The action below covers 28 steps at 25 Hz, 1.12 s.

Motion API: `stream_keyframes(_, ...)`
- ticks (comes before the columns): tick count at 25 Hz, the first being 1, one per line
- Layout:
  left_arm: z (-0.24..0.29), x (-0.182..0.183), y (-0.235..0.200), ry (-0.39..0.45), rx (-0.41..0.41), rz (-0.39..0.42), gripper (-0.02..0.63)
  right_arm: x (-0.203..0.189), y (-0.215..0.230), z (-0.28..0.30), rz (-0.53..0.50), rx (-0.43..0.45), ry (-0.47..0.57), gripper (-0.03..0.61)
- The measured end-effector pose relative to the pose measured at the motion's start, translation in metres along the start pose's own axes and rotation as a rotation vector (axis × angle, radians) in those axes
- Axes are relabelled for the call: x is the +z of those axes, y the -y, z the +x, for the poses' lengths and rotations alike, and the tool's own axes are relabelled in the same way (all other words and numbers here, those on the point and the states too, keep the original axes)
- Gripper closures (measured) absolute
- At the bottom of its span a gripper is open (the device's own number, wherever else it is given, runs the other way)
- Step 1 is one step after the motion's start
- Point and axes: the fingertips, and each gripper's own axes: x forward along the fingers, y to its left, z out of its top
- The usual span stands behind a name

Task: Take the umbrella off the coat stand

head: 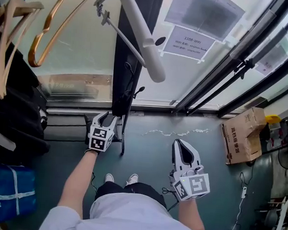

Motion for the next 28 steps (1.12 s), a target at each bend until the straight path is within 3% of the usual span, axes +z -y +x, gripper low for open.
stream_keyframes(4,0.040,-0.020,-0.008,-0.061,-0.063,0.036,0.357,-0.008,-0.012,0.011,-0.024,0.040,-0.021,0.561)
stream_keyframes(12,0.107,-0.048,-0.017,-0.108,-0.150,0.114,0.245,-0.033,-0.022,0.021,-0.057,0.073,-0.002,0.560)
stream_keyframes(18,0.134,-0.066,-0.013,-0.067,-0.266,0.093,0.193,-0.065,-0.031,0.028,-0.083,0.100,-0.016,0.560)
stream_keyframes(24,0.151,-0.073,-0.004,-0.084,-0.417,0.183,0.175,-0.080,-0.037,0.039,-0.124,0.118,-0.025,0.560)
stream_keyframes(28,0.163,-0.087,0.010,-0.095,-0.441,0.207,0.175,-0.090,-0.035,0.041,-0.137,0.126,-0.048,0.560)
